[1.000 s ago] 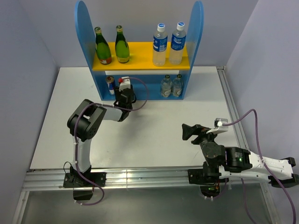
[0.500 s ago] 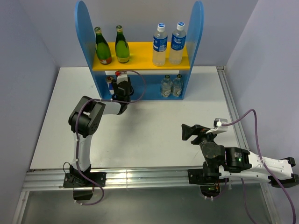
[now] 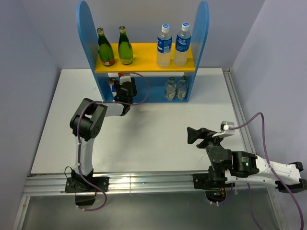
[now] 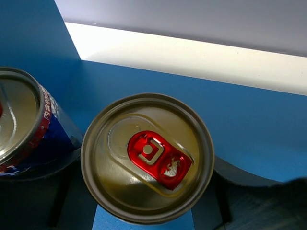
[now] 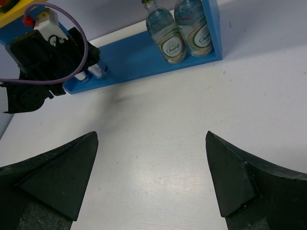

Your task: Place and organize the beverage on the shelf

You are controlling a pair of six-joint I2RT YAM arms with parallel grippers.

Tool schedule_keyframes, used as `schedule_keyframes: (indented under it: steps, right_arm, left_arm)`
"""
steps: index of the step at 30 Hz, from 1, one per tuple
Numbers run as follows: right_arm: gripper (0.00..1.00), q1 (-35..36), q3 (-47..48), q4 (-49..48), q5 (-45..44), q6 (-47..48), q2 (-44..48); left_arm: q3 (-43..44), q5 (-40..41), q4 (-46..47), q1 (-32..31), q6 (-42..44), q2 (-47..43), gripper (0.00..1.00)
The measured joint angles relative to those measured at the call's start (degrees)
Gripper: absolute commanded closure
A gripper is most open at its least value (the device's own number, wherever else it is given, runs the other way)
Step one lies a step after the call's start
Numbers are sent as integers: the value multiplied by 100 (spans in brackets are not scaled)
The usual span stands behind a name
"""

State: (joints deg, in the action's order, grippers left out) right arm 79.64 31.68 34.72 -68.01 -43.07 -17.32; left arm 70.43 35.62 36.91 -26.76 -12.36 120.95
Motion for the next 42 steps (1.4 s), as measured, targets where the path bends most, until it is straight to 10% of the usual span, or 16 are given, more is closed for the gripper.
schedule_keyframes:
  steps: [13, 21, 28, 34, 42]
  right_arm:
    - [0, 0, -2, 35, -20, -98, 0]
    - [0, 0, -2, 129, -98, -234, -24]
    - [0, 0, 203, 42, 142, 122, -516]
    - [0, 0, 2210, 144, 638, 796, -1711]
    - [0, 0, 5587, 807, 748, 1729, -2999]
  left_arm:
    - [-798, 192, -564, -162, -393, -844, 4]
    - [-1821, 350, -1303, -726, -885, -2245, 5]
    - [-1996, 774, -3792, -1453, -1895, -3969, 9]
    - [-743, 743, -6824, -1943, -2682, -5678, 1]
    - [1838, 214, -8432, -2170, -2546, -7425, 1]
